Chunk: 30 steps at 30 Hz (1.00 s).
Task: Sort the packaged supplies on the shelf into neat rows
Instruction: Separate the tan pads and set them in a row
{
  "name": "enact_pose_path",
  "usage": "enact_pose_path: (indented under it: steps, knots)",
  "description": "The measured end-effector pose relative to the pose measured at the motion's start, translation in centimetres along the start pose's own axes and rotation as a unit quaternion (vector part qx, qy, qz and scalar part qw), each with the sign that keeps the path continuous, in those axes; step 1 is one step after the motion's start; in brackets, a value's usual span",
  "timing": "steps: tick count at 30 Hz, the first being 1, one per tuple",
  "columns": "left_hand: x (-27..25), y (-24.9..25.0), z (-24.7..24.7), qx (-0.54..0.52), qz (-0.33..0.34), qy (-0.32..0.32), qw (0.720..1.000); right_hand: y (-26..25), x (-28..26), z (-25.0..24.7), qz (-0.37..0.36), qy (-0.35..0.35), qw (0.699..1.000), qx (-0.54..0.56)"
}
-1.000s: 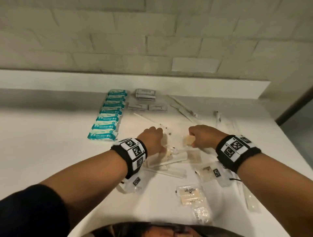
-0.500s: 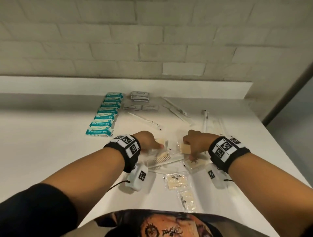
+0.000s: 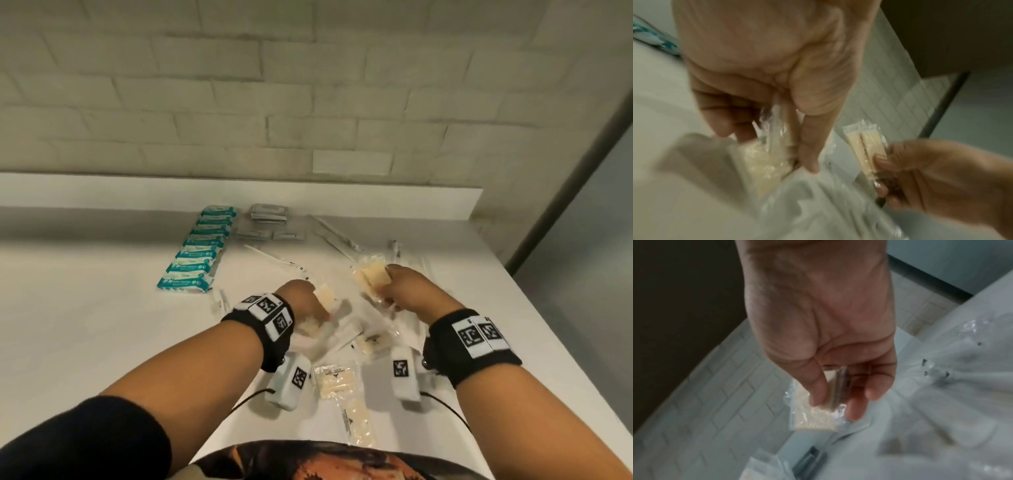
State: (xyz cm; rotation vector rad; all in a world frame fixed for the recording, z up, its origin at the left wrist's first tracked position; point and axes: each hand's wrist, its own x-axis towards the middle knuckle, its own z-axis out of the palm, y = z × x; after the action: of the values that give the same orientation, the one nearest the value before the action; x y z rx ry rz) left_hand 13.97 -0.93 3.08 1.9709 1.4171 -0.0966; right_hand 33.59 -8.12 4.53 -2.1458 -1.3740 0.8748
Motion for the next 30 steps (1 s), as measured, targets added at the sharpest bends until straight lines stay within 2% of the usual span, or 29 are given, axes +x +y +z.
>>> enact_pose_path:
  steps: [1, 2, 4, 6, 7, 8, 11, 15, 21, 23, 27, 30]
  knots:
    - [0.2, -0.3, -0.4, -0.09, 0.014, 0.033, 0.995, -0.3, -0.6, -0.2, -0.011, 0.007, 0.996, 0.084]
    - [0.0, -0.4, -0.9, -0.193, 0.035, 0.058, 0.979, -0.7, -1.4, -0.3, -0.022, 0.012, 0.987, 0.159]
    - [-0.8, -0.4, -1.7, -0.391, 0.08, 0.067, 0.915, -1.9, -2.8, -0.2, -0.048, 0.004, 0.953, 0.298]
    - [-2.4, 0.2, -2.3, -0.545, 0.122, 0.009, 0.83, -3.5, -3.7, 0.2, -0.072, -0.017, 0.92, 0.385]
    - [-3.1, 0.4, -2.4, -0.586, 0.142, -0.021, 0.798, -4.3, -4.1, 0.5, -0.081, -0.029, 0.911, 0.403]
    - [-4.0, 0.4, -2.5, -0.603, 0.164, -0.042, 0.78, -5.2, -4.4, 1.0, -0.089, -0.039, 0.907, 0.41]
    - [-5.4, 0.2, -2.6, -0.596, 0.202, -0.041, 0.776, -6.9, -4.8, 2.3, -0.096, -0.034, 0.906, 0.412]
    - [-6.3, -1.3, -3.5, -0.619, 0.193, -0.013, 0.761, -8.1, -5.0, 3.6, -0.12, 0.028, 0.91, 0.396]
    - [-7.1, -3.1, -4.1, -0.638, 0.183, 0.002, 0.748, -9.2, -4.6, 4.4, -0.122, 0.049, 0.907, 0.4]
    - [-7.3, -3.5, -4.3, -0.63, 0.185, 0.012, 0.754, -9.7, -4.5, 4.6, -0.126, 0.036, 0.914, 0.384]
    - [-7.5, -4.8, -5.4, -0.575, 0.185, 0.033, 0.796, -11.0, -3.9, 3.8, -0.142, -0.033, 0.941, 0.304]
    - [-7.5, -5.8, -6.1, -0.583, 0.188, 0.026, 0.79, -12.4, -3.1, 3.7, -0.15, -0.053, 0.962, 0.224]
